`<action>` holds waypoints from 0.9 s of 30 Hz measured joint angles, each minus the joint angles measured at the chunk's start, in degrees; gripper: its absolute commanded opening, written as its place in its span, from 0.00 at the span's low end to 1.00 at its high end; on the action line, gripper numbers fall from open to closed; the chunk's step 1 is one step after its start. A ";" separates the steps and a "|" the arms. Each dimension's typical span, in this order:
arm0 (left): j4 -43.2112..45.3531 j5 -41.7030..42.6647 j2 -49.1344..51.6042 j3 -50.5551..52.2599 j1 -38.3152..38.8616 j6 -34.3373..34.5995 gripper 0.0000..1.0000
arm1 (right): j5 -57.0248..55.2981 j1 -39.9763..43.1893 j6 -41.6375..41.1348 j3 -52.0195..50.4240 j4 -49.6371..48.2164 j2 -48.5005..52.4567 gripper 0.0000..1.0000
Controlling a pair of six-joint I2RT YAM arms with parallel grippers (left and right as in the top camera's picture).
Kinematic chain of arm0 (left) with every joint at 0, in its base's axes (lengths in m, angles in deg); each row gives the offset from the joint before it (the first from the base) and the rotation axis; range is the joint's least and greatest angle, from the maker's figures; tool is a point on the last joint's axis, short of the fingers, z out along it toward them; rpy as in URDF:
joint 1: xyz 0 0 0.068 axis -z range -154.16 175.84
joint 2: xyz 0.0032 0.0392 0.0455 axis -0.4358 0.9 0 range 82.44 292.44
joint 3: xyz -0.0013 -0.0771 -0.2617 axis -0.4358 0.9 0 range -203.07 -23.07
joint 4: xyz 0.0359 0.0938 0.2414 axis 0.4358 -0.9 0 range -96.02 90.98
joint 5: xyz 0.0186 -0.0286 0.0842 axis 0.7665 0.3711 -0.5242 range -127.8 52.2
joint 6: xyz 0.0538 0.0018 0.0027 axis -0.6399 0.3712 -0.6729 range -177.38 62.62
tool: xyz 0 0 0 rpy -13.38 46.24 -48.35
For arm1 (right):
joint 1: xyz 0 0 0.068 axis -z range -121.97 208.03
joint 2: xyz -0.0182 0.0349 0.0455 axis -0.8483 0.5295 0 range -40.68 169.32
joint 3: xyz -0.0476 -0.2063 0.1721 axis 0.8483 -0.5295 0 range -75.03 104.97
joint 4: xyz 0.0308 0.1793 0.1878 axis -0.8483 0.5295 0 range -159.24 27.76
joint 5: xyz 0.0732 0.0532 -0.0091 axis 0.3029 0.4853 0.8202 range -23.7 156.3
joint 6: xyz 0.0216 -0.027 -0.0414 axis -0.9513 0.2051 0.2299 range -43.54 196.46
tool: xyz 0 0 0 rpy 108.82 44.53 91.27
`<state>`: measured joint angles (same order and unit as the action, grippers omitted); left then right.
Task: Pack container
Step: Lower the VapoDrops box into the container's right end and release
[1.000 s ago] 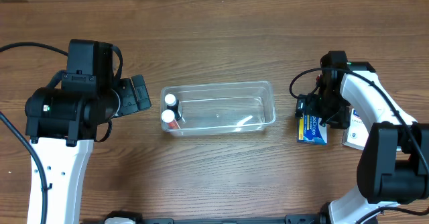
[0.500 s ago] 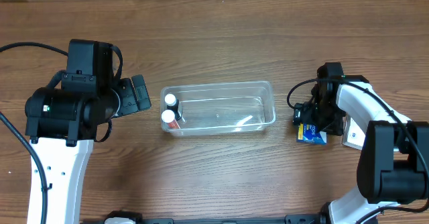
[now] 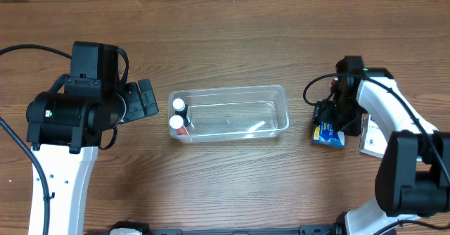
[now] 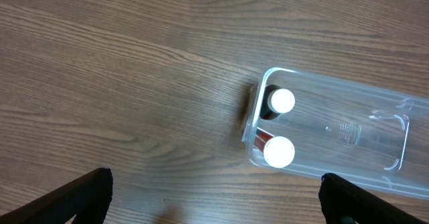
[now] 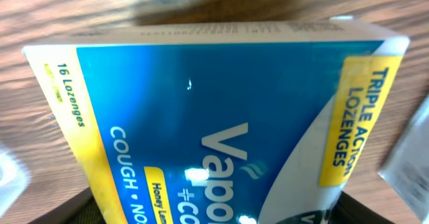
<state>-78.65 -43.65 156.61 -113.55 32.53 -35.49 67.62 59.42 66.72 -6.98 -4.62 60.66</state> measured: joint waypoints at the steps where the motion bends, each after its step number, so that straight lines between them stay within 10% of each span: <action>1: 0.00 -0.02 0.00 -0.02 0.00 0.00 1.00 | -0.02 -0.24 -0.13 1.29 1.46 -1.70 0.75; 9: -0.04 0.00 0.00 0.00 0.00 0.00 1.00 | 0.33 -20.24 -2.38 11.47 2.75 -23.19 0.73; 22: -0.07 0.00 0.00 -0.02 0.00 0.00 1.00 | 0.70 -28.44 -9.14 11.45 -2.43 -1.46 0.75; 27: -0.11 0.00 0.00 -0.02 0.00 0.00 1.00 | 0.79 -28.44 -9.55 11.45 -2.51 0.31 0.91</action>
<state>-78.76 -43.65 156.61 -113.57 32.53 -35.49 68.41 30.98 57.17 4.48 -7.13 60.97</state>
